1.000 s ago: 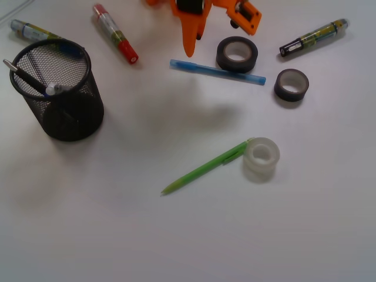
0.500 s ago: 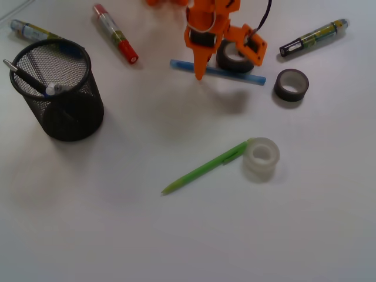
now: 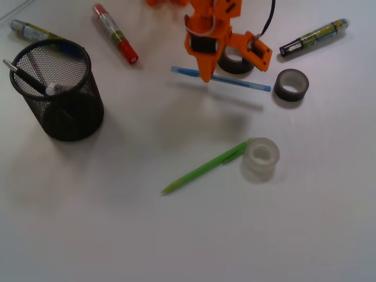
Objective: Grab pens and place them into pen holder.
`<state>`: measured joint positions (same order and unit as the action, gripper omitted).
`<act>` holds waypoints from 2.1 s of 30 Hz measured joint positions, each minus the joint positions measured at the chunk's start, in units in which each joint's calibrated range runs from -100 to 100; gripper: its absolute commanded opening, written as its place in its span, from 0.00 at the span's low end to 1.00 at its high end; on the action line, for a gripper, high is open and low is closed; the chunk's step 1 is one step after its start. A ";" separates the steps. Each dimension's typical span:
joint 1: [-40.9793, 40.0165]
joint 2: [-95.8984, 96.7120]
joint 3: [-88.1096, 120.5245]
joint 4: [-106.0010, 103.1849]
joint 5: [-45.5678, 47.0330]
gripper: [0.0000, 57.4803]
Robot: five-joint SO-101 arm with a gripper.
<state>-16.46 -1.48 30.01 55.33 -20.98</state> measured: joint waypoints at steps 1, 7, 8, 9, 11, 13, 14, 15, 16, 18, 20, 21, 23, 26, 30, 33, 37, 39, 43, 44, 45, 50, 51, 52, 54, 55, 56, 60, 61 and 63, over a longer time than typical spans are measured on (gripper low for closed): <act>1.18 -2.44 -2.16 0.95 0.20 0.01; 8.29 -17.68 -9.79 -7.26 -4.74 0.01; 9.91 -19.77 -9.34 -11.32 -5.57 0.01; 11.69 -21.95 -8.09 -16.16 -6.40 0.01; 14.58 -26.39 -2.96 -27.13 -8.30 0.01; 16.65 -31.01 4.76 -39.83 -10.35 0.01; 18.20 -33.19 9.16 -46.39 -11.43 0.01; 19.68 -35.37 14.11 -52.70 -12.36 0.01; 21.46 -37.11 19.05 -59.09 -13.24 0.01; 24.27 -39.90 28.48 -69.98 -14.51 0.01; 25.31 -41.03 36.12 -78.10 -15.58 0.01; 26.27 -41.03 39.08 -80.95 -16.07 0.01; 28.41 -40.85 43.22 -85.70 -16.85 0.01; 28.63 -37.02 45.82 -92.70 -17.68 0.01; 31.00 -27.79 46.27 -103.76 -18.90 0.01; 30.85 -20.38 46.27 -112.48 -19.63 0.04; 31.96 -13.68 46.27 -118.88 -19.88 0.29; 31.15 -12.11 46.27 -119.48 -20.51 0.36; 31.96 -11.67 46.27 -119.57 -21.10 0.39; 31.96 -11.67 46.27 -119.57 -20.90 0.39; 31.74 -11.67 46.18 -119.57 -20.37 0.39; 29.97 -15.59 40.34 -109.63 -14.16 0.38; 28.56 -17.16 38.72 -106.00 -11.72 0.38; 26.49 -18.64 36.84 -101.77 -9.18 0.38; 22.72 -21.08 32.61 -91.92 -4.30 0.38; 21.01 -21.69 30.01 -86.13 -1.76 0.38; 19.61 -21.86 27.13 -79.83 0.63 0.38; 13.10 -19.34 13.57 -52.53 8.01 0.38; 12.28 -17.51 9.88 -45.79 9.38 0.38; 11.76 -12.72 2.34 -33.69 11.43 0.38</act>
<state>-4.70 -14.20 32.35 21.64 -9.55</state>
